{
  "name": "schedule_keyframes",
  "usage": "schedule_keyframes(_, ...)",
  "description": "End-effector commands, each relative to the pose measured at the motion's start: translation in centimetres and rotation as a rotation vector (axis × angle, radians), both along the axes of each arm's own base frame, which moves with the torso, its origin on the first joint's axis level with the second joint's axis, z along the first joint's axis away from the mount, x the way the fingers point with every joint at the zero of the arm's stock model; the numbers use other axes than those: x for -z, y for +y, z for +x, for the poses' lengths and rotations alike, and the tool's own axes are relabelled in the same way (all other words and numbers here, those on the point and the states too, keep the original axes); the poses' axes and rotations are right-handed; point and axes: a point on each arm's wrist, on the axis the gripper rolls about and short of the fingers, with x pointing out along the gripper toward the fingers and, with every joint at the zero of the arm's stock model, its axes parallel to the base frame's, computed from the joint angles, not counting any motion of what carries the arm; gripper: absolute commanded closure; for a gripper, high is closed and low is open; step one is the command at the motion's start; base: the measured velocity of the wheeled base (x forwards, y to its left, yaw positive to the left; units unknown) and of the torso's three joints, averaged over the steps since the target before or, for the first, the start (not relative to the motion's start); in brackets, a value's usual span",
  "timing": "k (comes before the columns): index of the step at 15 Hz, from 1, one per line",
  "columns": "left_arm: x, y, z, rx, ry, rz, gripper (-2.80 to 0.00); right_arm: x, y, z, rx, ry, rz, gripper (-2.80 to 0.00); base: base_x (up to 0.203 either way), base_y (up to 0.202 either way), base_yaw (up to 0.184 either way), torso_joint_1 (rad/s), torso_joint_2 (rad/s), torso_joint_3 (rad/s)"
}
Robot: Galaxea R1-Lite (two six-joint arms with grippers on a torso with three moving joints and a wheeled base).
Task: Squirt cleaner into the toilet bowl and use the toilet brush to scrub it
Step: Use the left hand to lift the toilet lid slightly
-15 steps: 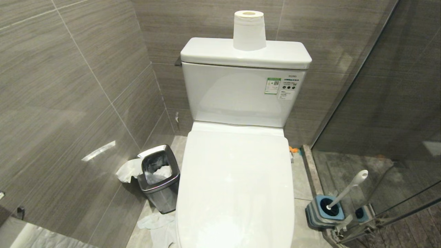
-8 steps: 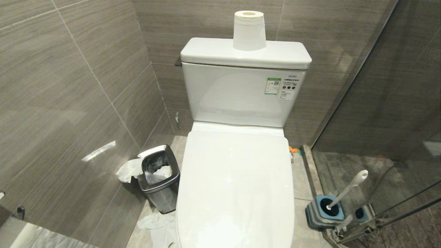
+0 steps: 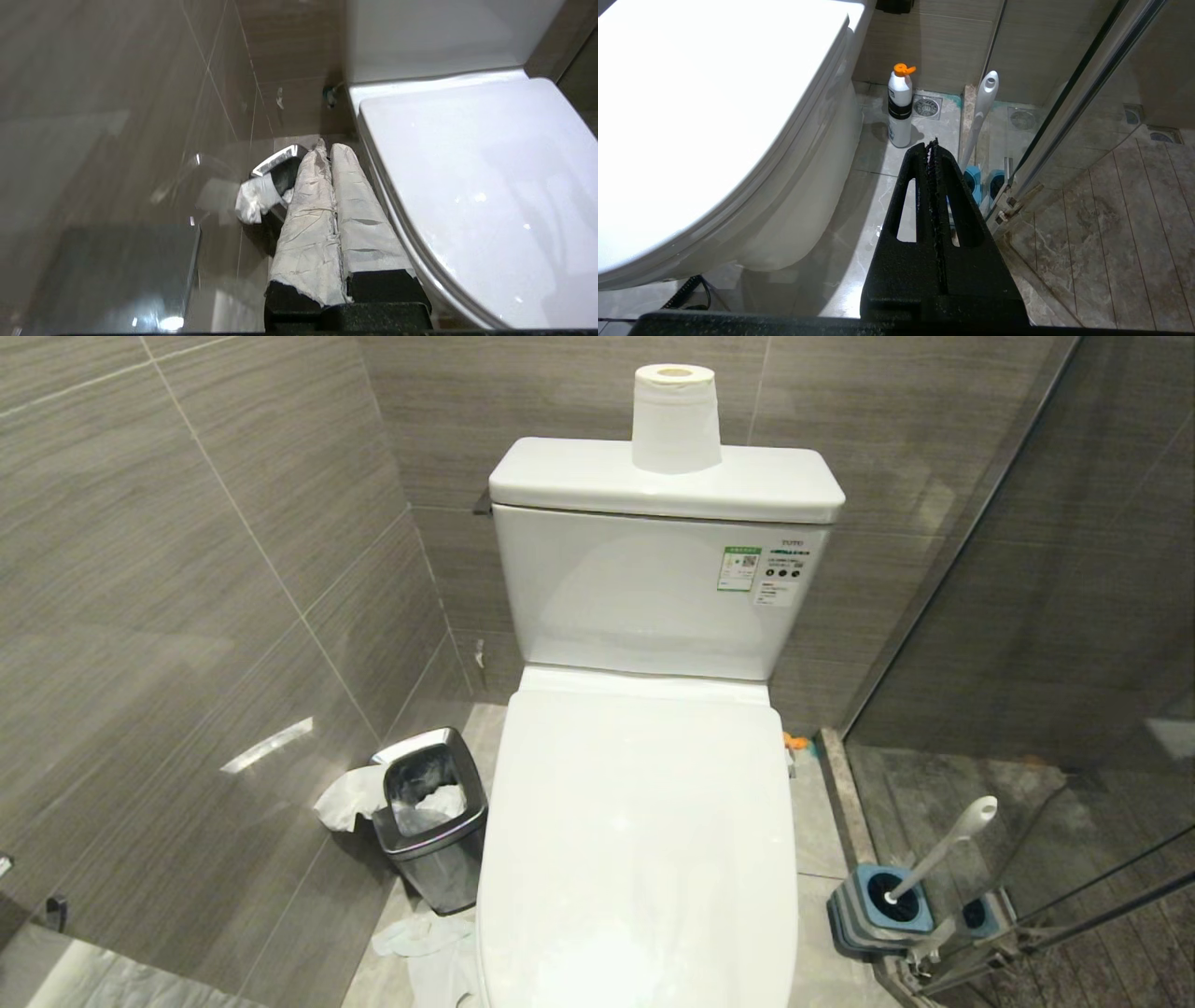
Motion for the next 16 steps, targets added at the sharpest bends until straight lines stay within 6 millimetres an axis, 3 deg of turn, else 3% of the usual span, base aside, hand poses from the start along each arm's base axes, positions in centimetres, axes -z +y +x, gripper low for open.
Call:
schedule_keyframes(1, -3.0, -0.1, 5.2, 0.013, 0.11, 0.006, 0.0, 0.0, 0.0, 0.0, 0.0, 0.001, 0.001, 0.0, 0.0, 0.0, 0.0, 0.0, 0.0, 0.0)
schedule_keyframes(7, -7.2, -1.4, 13.8, 0.103, 0.178, 0.044, 0.0, 0.0, 0.0, 0.0, 0.0, 0.001, 0.001, 0.0, 0.0, 0.0, 0.0, 0.0, 0.0, 0.0)
schedule_keyframes(11, -6.6, -2.9, 15.9, 0.179, 0.224, 0.087, 0.0, 0.0, 0.0, 0.0, 0.0, 0.0, -0.001, 0.0, 0.0, 0.0, 0.0, 0.0, 0.0, 0.0)
schedule_keyframes(16, -4.6, -3.8, 18.9, 0.186, 0.345, 0.107, 0.0, 0.0, 0.0, 0.0, 0.0, 0.0, 0.001, 0.0, 0.0, 0.0, 0.0, 0.0, 0.0, 0.0)
